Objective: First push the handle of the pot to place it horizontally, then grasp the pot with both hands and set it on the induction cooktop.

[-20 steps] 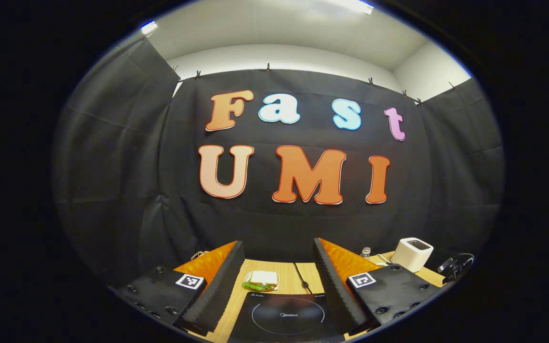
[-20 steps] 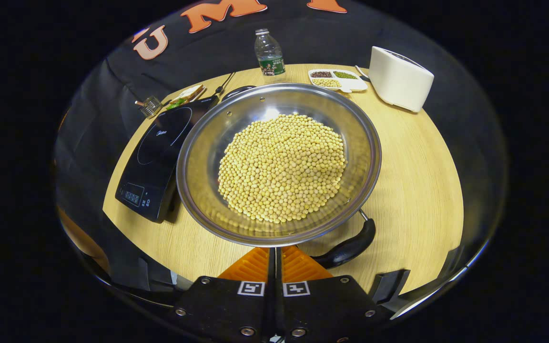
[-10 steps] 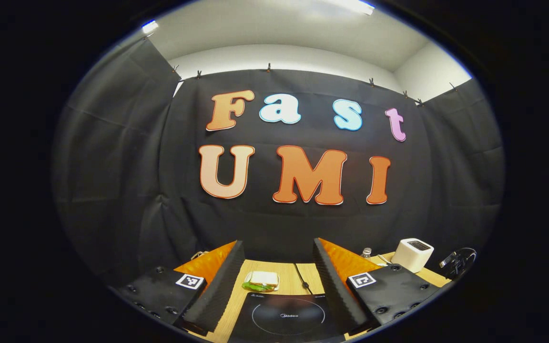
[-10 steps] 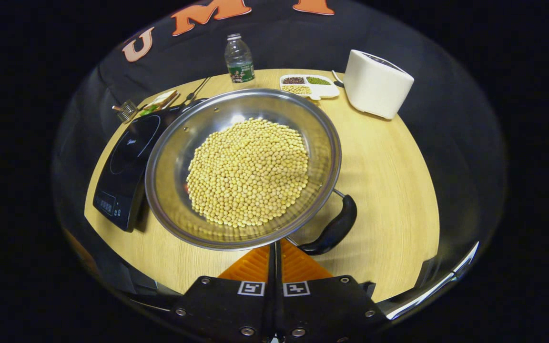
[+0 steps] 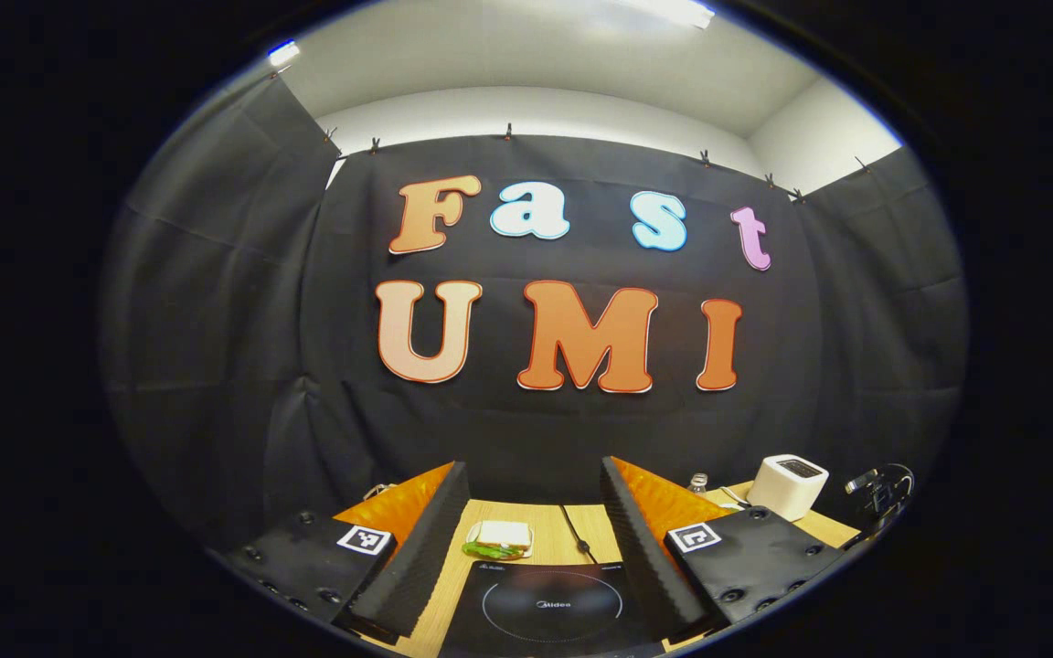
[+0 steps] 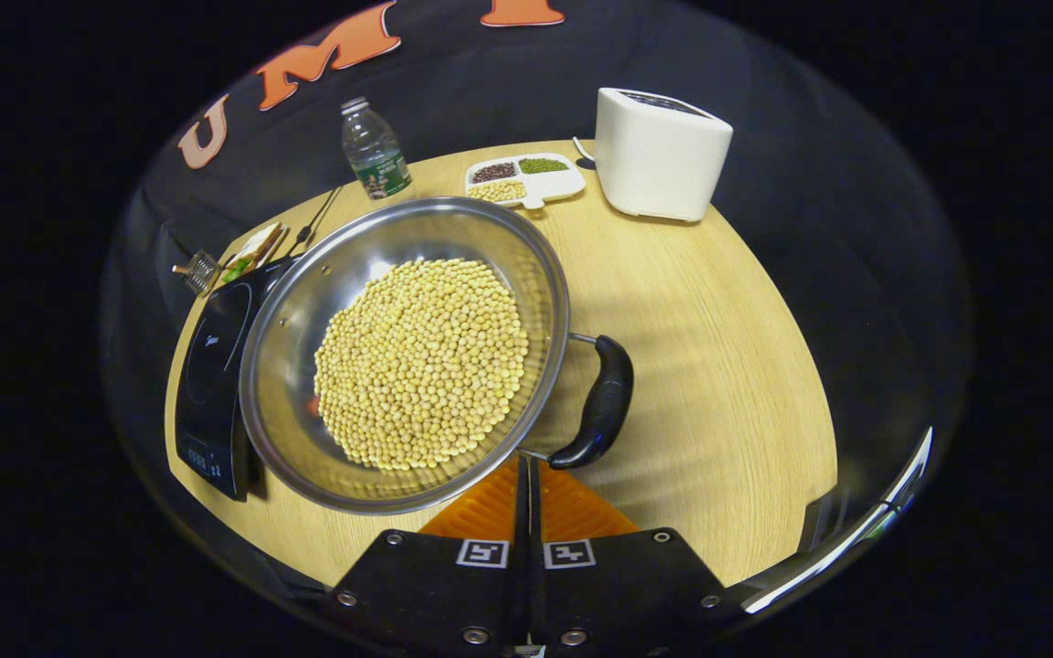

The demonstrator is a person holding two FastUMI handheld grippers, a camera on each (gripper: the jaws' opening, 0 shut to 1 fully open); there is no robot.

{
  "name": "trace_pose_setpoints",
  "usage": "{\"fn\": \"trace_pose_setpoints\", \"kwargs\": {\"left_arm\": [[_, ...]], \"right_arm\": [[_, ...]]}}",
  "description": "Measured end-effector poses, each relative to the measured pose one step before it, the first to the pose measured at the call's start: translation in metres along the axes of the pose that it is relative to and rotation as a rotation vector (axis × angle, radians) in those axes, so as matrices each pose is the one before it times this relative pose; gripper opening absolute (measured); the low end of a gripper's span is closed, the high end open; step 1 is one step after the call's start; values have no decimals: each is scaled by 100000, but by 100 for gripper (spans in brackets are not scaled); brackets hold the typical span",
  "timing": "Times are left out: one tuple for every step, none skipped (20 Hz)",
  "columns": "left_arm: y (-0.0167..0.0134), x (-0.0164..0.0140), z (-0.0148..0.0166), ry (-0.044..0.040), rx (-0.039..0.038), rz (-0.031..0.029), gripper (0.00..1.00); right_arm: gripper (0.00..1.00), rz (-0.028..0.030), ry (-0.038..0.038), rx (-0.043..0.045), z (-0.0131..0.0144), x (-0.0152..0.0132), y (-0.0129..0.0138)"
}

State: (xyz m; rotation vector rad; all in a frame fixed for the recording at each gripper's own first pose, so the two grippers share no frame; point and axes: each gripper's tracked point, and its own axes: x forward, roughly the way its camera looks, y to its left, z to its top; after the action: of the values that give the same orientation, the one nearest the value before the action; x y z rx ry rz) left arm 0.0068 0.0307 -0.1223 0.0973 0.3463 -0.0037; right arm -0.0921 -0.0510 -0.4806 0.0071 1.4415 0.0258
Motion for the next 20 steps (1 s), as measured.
{"fn": "trace_pose_setpoints", "kwargs": {"left_arm": [[-129, 5, 7, 72, 106, -70, 96], [-70, -11, -140, 196, 336, -33, 96], [-90, 26, -67, 196, 262, 5, 96], [-189, -107, -44, 318, 204, -271, 96], [-248, 11, -96, 176, 44, -209, 95], [-131, -38, -233, 42, 166, 197, 95], [116, 61, -11, -889, 349, 1379, 95], [-41, 120, -12, -477, 862, 599, 96], [-461, 121, -481, 654, 816, -106, 94], [-565, 205, -540, 901, 183, -802, 92], [-680, 180, -513, 1194, -250, -1247, 96], [-579, 313, -473, 1356, -560, -1266, 96], [-331, 252, -385, 1186, -386, -918, 96], [-312, 334, -455, 1075, 27, -584, 96], [-176, 152, -471, 744, 95, -463, 96], [-331, 331, -509, 828, 88, -416, 96], [-296, 323, -607, 1088, -91, -379, 95], [-487, 459, -792, 1712, -446, -850, 95], [-559, 464, -736, 1871, -702, -980, 95], [-431, 296, -764, 1859, -695, -939, 94]], "right_arm": [[0, -583, -260, 1566, 388, 292, -273], [0, -179, -456, 1114, 322, 151, -229], [0, -117, -426, 920, 352, 171, -202], [0, -165, -270, 966, 353, 158, -107], [0, -96, -95, 1032, 395, 190, -131], [0, 130, -51, 1079, 286, 163, -119], [0, 288, -17, 2131, 391, 180, -65], [0, 364, -48, 2194, 286, 128, -86], [0, 158, -264, 1897, 470, 255, -13], [0, 22, -223, 1258, 307, 212, -86], [0, -267, -530, 409, 492, 243, -21], [0, -495, -472, -349, 354, 235, -25], [0, -538, -523, -434, 424, 215, -100], [0, -478, -551, -254, 420, 236, -27], [0, -203, -379, 143, 411, 207, -34], [0, 86, -370, 110, 409, 251, 65], [0, 347, -221, 416, 387, 297, 42], [0, 390, -256, 946, 353, 238, 3], [0, 323, -480, 1377, 472, 361, 120], [0, 519, -146, 1429, 375, 351, 70]]}}
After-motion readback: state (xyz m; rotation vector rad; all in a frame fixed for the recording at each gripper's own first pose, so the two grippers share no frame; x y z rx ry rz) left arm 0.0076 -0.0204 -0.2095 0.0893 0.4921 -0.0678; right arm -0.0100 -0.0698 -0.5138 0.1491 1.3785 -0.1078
